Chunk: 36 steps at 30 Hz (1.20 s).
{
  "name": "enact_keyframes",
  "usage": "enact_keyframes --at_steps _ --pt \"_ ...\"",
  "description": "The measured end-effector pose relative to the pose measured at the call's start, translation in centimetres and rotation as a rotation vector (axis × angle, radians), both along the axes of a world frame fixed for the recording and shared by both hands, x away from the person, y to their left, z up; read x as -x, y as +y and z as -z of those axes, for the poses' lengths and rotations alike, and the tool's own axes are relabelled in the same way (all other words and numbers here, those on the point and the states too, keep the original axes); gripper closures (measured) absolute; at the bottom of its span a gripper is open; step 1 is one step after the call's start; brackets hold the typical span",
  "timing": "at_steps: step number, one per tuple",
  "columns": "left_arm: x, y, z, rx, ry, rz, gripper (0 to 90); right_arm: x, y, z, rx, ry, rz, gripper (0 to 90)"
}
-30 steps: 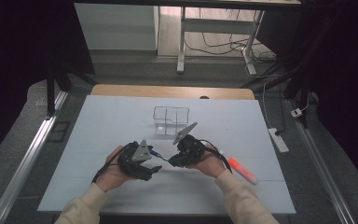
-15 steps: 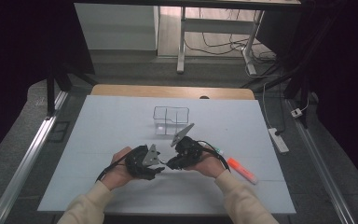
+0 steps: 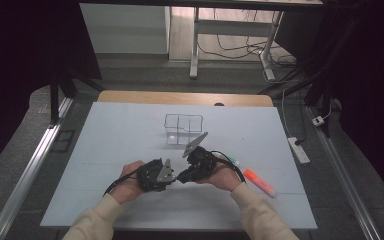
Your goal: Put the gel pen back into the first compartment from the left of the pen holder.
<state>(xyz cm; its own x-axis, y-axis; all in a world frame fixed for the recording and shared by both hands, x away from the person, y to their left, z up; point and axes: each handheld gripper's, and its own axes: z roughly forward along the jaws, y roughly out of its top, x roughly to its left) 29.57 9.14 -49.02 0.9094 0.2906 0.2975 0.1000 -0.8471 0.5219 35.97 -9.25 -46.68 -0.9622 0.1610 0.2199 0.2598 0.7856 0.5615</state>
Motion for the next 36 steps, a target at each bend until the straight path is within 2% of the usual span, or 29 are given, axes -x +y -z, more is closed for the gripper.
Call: enact_keyframes --at_steps 4,8,12,16,17,21,24,28,36 --pt "0.2 0.0 -0.1 0.024 0.024 0.034 77.8 -0.1 -0.5 -0.5 -0.044 -0.002 0.017 75.5" --pt "-0.1 0.5 -0.4 0.052 0.035 0.007 78.7 -0.2 -0.9 -0.8 -0.081 -0.025 0.049 70.1" --pt "-0.5 1.5 -0.7 0.105 0.035 -0.043 78.8 -0.2 -1.3 -1.1 -0.105 -0.078 0.092 59.3" --pt "-0.9 2.5 -1.0 0.15 0.033 -0.094 78.8 -0.4 -2.0 -1.6 -0.163 -0.122 0.154 51.9" --pt "-1.0 2.8 -1.0 0.173 0.04 -0.112 78.8 -0.4 -2.2 -1.7 -0.179 -0.134 0.164 50.8" --pt "-1.5 3.8 -1.0 0.222 0.05 -0.159 78.7 -0.4 -3.1 -2.1 -0.233 -0.194 0.206 46.7" --pt "-1.8 4.6 -0.9 0.281 0.063 -0.196 78.8 -0.4 -3.8 -2.3 -0.269 -0.231 0.227 45.5" --pt "-2.2 5.5 -0.8 0.355 0.081 -0.234 78.8 -0.4 -4.2 -2.0 -0.266 -0.242 0.243 44.5" --pt "-2.5 6.9 -0.8 0.449 0.096 -0.282 78.7 -0.4 -5.3 -1.4 -0.249 -0.239 0.265 44.4"
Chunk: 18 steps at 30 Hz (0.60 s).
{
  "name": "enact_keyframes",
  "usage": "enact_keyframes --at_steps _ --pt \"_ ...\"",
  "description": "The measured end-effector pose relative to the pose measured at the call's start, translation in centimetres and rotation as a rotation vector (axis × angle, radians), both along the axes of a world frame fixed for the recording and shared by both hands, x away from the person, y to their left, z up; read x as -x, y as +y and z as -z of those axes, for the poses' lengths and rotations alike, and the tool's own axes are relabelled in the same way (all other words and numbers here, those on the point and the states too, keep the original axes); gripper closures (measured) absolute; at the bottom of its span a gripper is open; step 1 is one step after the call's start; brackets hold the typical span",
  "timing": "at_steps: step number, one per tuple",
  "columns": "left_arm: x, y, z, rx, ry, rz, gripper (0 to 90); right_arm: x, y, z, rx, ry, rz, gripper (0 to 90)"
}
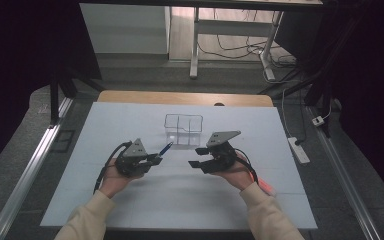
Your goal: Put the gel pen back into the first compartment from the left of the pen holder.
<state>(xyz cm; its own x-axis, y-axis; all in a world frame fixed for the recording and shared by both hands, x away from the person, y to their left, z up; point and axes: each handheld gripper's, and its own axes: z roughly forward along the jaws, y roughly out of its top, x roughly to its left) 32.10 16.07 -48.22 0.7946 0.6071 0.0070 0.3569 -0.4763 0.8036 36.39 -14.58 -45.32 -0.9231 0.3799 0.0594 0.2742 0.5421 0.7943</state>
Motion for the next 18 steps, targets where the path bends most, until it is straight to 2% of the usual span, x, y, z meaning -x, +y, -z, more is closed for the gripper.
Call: enact_keyframes --at_steps 2,6,10,18 --pt "0.0 0.3 0.0 0.011 -0.001 -0.009 78.7 0.2 -0.6 0.3 -0.003 0.002 0.009 44.4" --pt "0.0 0.7 -0.1 0.035 0.0 -0.02 78.7 0.6 -2.1 0.9 0.007 -0.026 0.041 44.4" --pt "0.0 1.0 -0.1 0.039 -0.007 -0.034 78.7 0.9 -3.7 1.9 -0.001 -0.047 0.085 44.3" --pt "0.1 1.6 -0.2 0.069 -0.009 -0.054 78.7 2.0 -7.0 2.9 -0.038 -0.093 0.172 43.7"
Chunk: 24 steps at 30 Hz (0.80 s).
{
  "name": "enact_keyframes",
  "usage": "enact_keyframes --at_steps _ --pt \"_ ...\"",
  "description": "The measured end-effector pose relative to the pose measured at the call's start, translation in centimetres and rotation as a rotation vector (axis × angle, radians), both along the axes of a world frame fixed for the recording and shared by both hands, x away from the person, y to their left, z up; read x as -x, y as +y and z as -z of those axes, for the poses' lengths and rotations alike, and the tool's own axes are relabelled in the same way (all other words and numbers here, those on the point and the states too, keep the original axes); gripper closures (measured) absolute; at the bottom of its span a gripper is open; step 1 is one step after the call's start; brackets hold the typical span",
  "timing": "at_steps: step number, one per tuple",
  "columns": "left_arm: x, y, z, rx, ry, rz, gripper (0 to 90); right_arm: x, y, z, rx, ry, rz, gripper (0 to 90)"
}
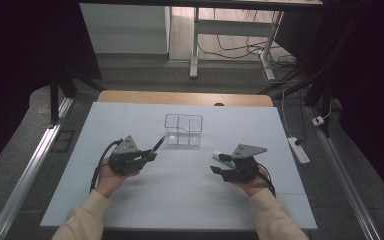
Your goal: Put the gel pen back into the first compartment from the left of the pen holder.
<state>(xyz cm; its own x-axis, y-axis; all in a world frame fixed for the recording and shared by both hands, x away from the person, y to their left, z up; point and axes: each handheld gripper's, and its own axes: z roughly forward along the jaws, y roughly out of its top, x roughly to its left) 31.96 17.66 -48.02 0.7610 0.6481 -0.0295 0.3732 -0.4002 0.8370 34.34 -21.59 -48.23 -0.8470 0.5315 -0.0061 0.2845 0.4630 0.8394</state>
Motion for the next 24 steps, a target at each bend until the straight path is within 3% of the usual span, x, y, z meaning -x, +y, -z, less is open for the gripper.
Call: enact_keyframes --at_steps 11,14,24 --pt "0.1 0.4 -0.1 0.017 0.0 -0.015 78.7 2.2 -4.9 1.1 0.0 -0.06 0.079 42.0" --pt "0.2 0.3 -0.1 0.02 0.0 -0.017 78.7 2.6 -6.0 1.4 -0.01 -0.055 0.101 41.9" --pt "0.2 0.5 -0.3 0.044 -0.003 -0.026 78.6 2.5 -6.6 1.6 -0.006 -0.06 0.11 41.4"
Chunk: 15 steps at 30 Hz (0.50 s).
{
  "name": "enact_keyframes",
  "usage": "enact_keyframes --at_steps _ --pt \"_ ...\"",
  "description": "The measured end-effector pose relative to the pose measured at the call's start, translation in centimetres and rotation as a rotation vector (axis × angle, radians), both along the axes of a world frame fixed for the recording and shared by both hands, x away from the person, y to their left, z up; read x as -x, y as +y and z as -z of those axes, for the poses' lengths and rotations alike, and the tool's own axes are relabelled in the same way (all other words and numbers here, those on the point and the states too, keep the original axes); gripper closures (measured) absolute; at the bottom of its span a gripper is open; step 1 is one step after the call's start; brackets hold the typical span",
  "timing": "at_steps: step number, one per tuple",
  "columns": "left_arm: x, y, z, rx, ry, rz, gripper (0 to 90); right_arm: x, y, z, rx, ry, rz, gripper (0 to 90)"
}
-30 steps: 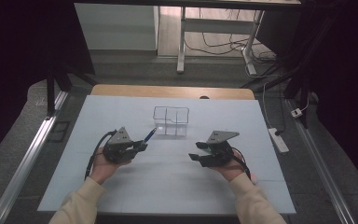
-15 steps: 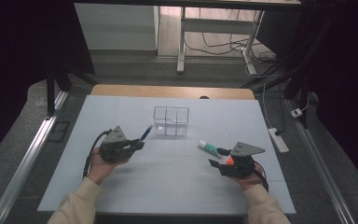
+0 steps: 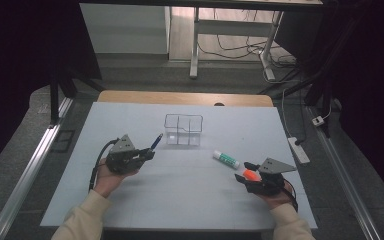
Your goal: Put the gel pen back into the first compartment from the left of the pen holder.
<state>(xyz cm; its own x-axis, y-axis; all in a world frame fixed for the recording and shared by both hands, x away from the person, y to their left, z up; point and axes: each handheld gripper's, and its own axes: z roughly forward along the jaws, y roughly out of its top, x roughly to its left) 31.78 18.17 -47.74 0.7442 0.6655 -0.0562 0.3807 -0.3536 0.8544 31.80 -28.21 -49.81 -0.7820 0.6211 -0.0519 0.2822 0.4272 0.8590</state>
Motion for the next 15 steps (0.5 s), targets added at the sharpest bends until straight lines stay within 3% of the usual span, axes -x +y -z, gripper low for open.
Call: enact_keyframes --at_steps 12,15 --pt "-0.05 0.33 -0.56 0.014 -0.021 -0.018 78.6 -0.25 0.03 0.07 0.012 -0.005 -0.005 41.4" --pt "-0.25 0.43 -0.95 0.038 -0.026 -0.025 78.6 -0.31 0.09 0.08 0.011 -0.009 -0.005 41.4"
